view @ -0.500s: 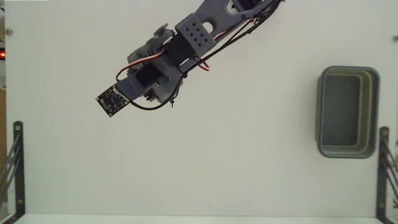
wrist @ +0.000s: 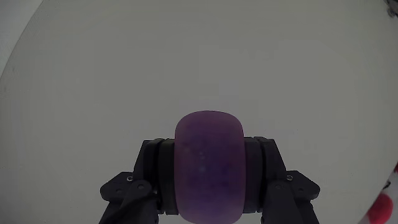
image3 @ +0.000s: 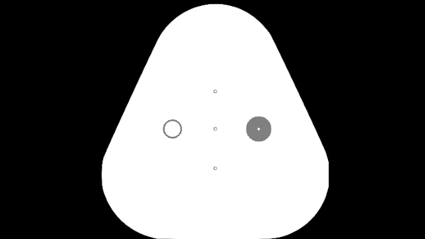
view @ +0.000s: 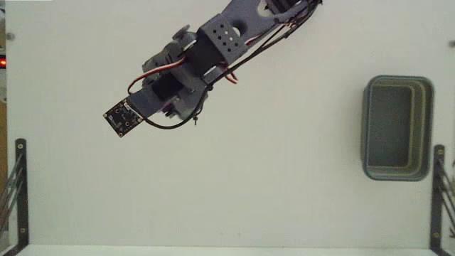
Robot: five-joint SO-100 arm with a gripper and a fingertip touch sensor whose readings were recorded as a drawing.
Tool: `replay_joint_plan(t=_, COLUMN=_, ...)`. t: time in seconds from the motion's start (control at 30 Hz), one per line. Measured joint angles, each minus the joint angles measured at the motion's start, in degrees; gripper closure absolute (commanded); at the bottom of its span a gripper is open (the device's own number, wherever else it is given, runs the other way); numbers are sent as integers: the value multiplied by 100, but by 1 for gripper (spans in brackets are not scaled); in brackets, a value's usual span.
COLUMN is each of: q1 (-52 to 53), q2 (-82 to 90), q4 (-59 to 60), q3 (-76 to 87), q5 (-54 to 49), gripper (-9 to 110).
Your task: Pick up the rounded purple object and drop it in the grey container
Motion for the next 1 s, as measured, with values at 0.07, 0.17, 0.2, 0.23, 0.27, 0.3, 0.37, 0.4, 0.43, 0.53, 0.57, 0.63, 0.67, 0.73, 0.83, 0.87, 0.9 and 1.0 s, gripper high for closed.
replay_joint_plan(t=0.07, q1=0, q2=-88, q4=158, q3=-220, q5=0, gripper=48)
replay_joint_plan(t=0.17, q1=0, q2=-141, q4=316, q3=-492, q5=0, gripper=48)
replay_joint_plan(t=0.2, q1=0, q2=-185, q4=387, q3=-554, q5=0, gripper=48)
replay_joint_plan(t=0.23, q1=0, q2=-202, q4=404, q3=-633, q5=0, gripper=48)
replay_joint_plan(t=0.27, q1=0, q2=-220, q4=404, q3=-659, q5=0, gripper=48)
replay_joint_plan(t=0.3, q1=0, q2=-220, q4=404, q3=-659, q5=0, gripper=48)
replay_joint_plan(t=0.37, q1=0, q2=-220, q4=422, q3=-659, q5=0, gripper=48)
replay_joint_plan(t=0.4, q1=0, q2=-220, q4=422, q3=-659, q5=0, gripper=48)
replay_joint_plan(t=0.43, q1=0, q2=-220, q4=422, q3=-668, q5=0, gripper=48)
replay_joint_plan(t=0.53, q1=0, q2=-220, q4=422, q3=-668, q5=0, gripper=48)
replay_joint_plan(t=0.57, q1=0, q2=-220, q4=422, q3=-668, q5=0, gripper=48)
replay_joint_plan(t=0.63, q1=-26, q2=-220, q4=422, q3=-668, q5=0, gripper=48)
replay_joint_plan(t=0.67, q1=-44, q2=-220, q4=422, q3=-668, q5=0, gripper=48)
replay_joint_plan(t=0.73, q1=-114, q2=-220, q4=422, q3=-668, q5=0, gripper=48)
replay_joint_plan(t=0.83, q1=-255, q2=-220, q4=422, q3=-668, q5=0, gripper=48)
replay_joint_plan(t=0.87, q1=-325, q2=-220, q4=422, q3=-668, q5=0, gripper=48)
replay_joint_plan(t=0.9, q1=-396, q2=-220, q4=422, q3=-668, q5=0, gripper=48)
replay_joint_plan(t=1.0, q1=-606, q2=-220, q4=422, q3=-668, q5=0, gripper=48)
